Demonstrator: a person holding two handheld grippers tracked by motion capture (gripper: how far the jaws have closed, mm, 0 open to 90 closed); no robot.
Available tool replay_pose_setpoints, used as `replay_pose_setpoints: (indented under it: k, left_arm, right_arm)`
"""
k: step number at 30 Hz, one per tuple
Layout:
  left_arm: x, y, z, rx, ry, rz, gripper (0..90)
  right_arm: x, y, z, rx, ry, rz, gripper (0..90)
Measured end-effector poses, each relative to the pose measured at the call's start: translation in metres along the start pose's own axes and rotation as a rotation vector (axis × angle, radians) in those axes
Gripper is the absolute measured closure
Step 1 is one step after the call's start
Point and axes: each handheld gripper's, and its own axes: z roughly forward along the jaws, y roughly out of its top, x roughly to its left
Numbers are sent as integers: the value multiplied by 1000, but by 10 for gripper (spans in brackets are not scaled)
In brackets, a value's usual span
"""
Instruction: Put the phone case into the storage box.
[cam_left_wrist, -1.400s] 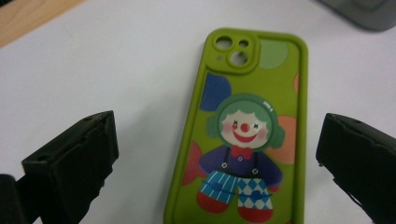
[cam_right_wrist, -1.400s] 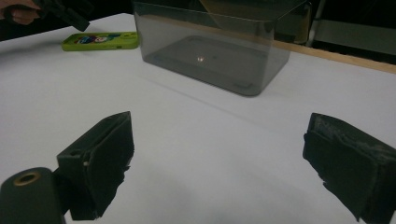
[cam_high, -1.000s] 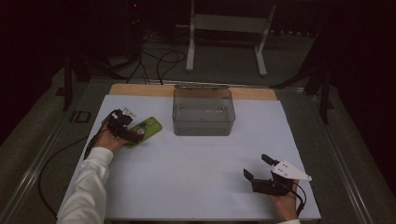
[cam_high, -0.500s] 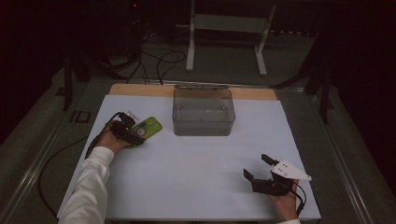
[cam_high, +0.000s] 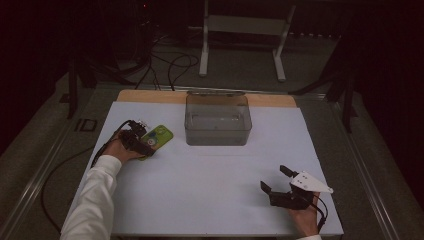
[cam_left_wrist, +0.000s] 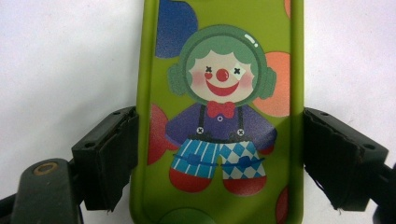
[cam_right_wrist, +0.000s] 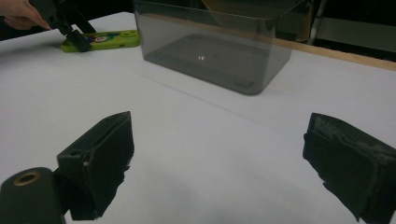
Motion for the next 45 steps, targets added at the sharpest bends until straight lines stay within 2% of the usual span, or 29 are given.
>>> replay_pose_setpoints:
  k: [8, 16, 22, 24, 32, 45]
  left_arm:
    - [-2, 0, -1, 11, 7, -22, 159]
    - [-4, -1, -2, -4, 22, -35, 160]
    - [-8, 1, -7, -62, 22, -57, 160]
    - [-10, 1, -9, -75, 40, -47, 160]
    - [-18, -1, -24, -130, 57, -47, 160]
    - [-32, -13, -50, -208, 127, -71, 160]
  right_arm:
    - [0, 0, 0, 1, 1, -1, 87]
    - [0, 0, 0, 1, -1, -1, 87]
    - [0, 0, 0, 1, -1, 1, 87]
    - [0, 0, 0, 1, 0, 0, 87]
    - [0, 0, 0, 1, -1, 1, 87]
    - [0, 0, 0, 1, -3, -2, 87]
